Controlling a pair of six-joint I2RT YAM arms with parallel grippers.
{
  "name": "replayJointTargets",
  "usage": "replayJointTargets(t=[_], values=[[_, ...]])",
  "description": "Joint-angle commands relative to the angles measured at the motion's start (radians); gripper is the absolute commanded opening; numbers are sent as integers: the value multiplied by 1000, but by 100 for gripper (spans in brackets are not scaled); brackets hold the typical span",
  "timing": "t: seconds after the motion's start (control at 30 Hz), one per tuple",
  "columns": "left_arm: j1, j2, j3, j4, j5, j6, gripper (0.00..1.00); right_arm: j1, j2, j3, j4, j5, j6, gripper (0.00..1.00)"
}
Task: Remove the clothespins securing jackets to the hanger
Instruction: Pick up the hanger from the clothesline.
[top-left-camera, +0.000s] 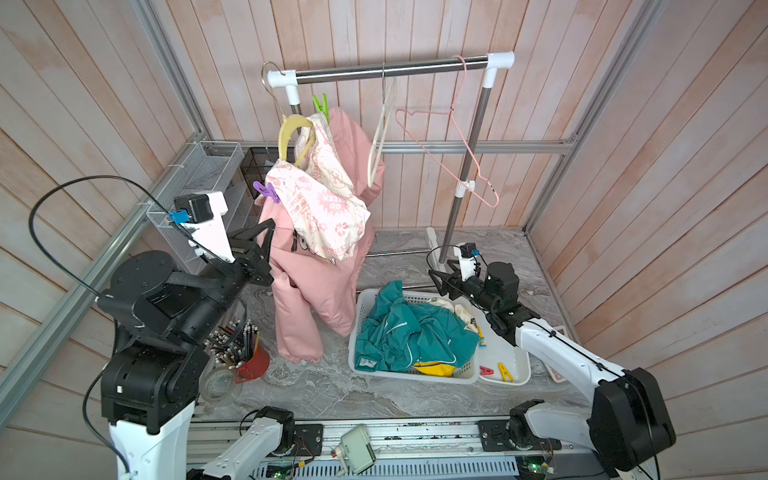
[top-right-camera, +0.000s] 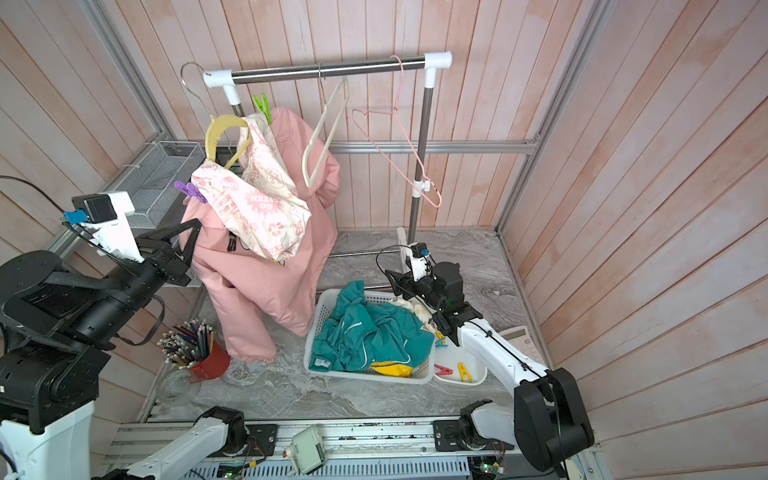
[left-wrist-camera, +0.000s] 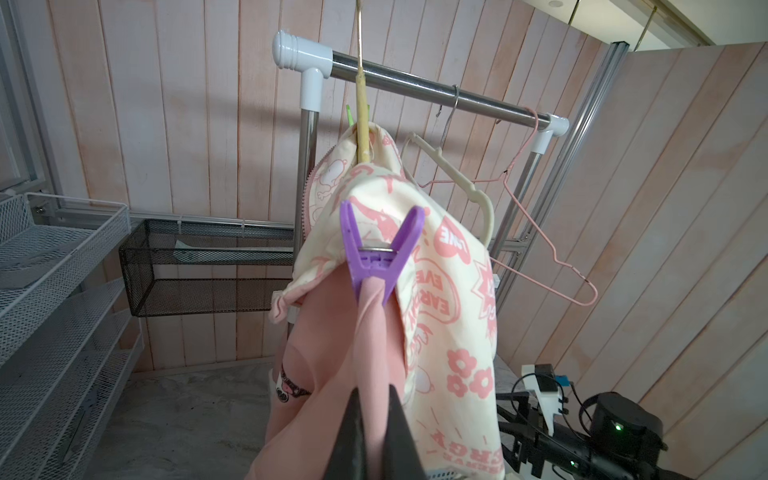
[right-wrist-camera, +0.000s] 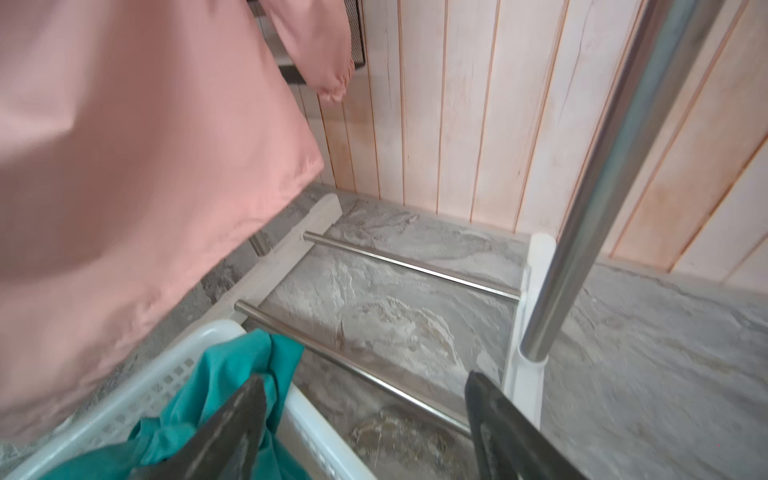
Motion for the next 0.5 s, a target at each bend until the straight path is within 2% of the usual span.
replayJointTargets(t=[0.0, 0.17, 0.47], values=[[1, -43, 40, 112, 35, -22, 0, -3, 67, 56, 128, -64, -6, 80], [0, -63, 54, 63, 58, -45, 0, -1, 185, 105, 299, -97, 7, 82], [2, -101, 16, 20, 105, -81, 0, 11, 363, 237, 485, -145, 16, 82]])
